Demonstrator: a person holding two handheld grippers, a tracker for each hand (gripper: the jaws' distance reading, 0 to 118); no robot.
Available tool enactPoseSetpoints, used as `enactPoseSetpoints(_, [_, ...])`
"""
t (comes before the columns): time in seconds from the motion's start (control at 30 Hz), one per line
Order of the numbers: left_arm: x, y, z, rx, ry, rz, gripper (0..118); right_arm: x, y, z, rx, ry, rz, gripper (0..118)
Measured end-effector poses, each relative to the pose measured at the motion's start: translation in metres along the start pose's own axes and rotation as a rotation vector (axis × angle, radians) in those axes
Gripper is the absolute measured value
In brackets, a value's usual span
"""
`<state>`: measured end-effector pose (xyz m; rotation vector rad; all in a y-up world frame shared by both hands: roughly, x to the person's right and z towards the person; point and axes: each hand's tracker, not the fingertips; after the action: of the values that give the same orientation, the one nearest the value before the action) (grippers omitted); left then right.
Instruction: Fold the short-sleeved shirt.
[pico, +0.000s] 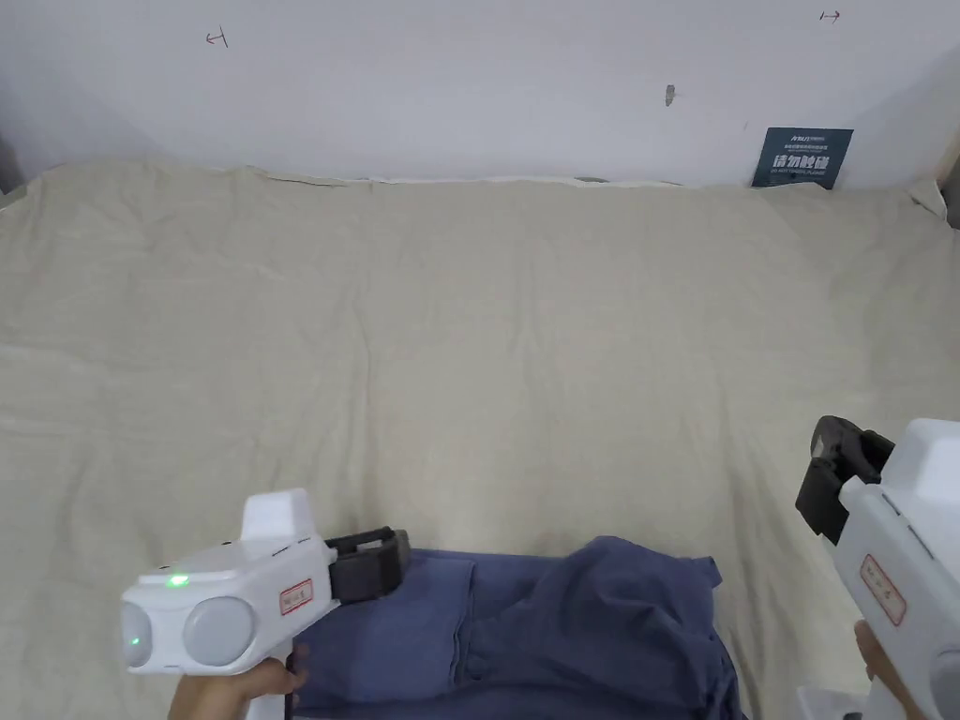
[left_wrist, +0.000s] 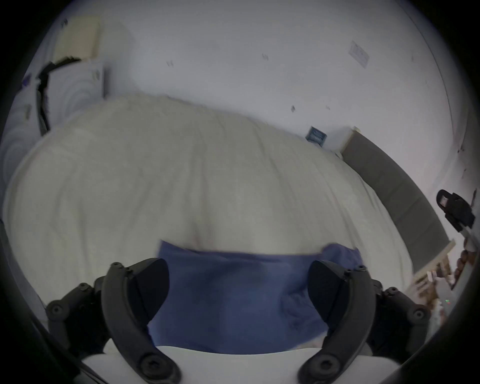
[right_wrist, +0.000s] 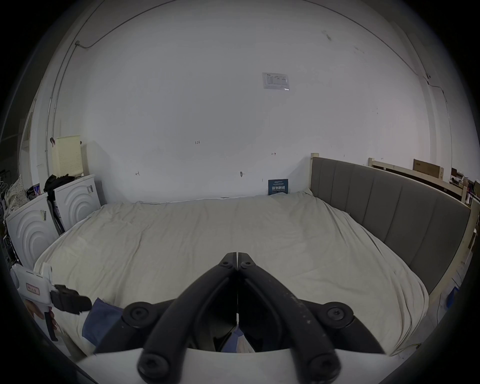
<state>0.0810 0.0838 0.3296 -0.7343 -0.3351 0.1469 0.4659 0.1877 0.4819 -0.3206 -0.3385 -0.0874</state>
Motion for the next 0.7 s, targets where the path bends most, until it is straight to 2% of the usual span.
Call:
enactPoseSetpoints(0.07, [-0.004,-0.001,0.005,0.06,0.066,-0.02,81,0.0,0.0,0.0,-0.002,0.003,0.001,2])
enactPoseSetpoints(0.1, [-0.004,-0.002,0.006,0.083,0.104,-0.032,52,0.0,0.0,-0.001,-0.002,0.004,0.002,2])
enactPoseSetpoints(0.13, [-0.01,-0.004,0.004,0.097,0.139,-0.052,52,0.0,0.0,-0.001,-0.003,0.005,0.001,2])
enactPoseSetpoints(0.17, [-0.011,-0.006,0.001,0.099,0.158,-0.06,42,0.0,0.0,-0.001,-0.004,0.005,0.0,2])
enactPoseSetpoints(0.23, [-0.011,-0.011,-0.007,0.07,0.183,-0.071,0,0.0,-0.001,-0.001,-0.004,0.005,-0.001,2])
enactPoseSetpoints(0.3, [-0.013,-0.022,-0.022,0.004,0.107,-0.054,0,0.001,-0.001,-0.001,-0.007,0.002,-0.001,2])
enactPoseSetpoints(0.63, [0.051,-0.09,-0.066,-0.125,0.001,-0.203,0,0.014,-0.006,0.002,-0.023,-0.024,-0.013,2])
enactPoseSetpoints(0.7, [0.062,-0.104,-0.071,-0.151,0.029,-0.234,0,0.017,-0.007,0.002,-0.025,-0.031,-0.015,2])
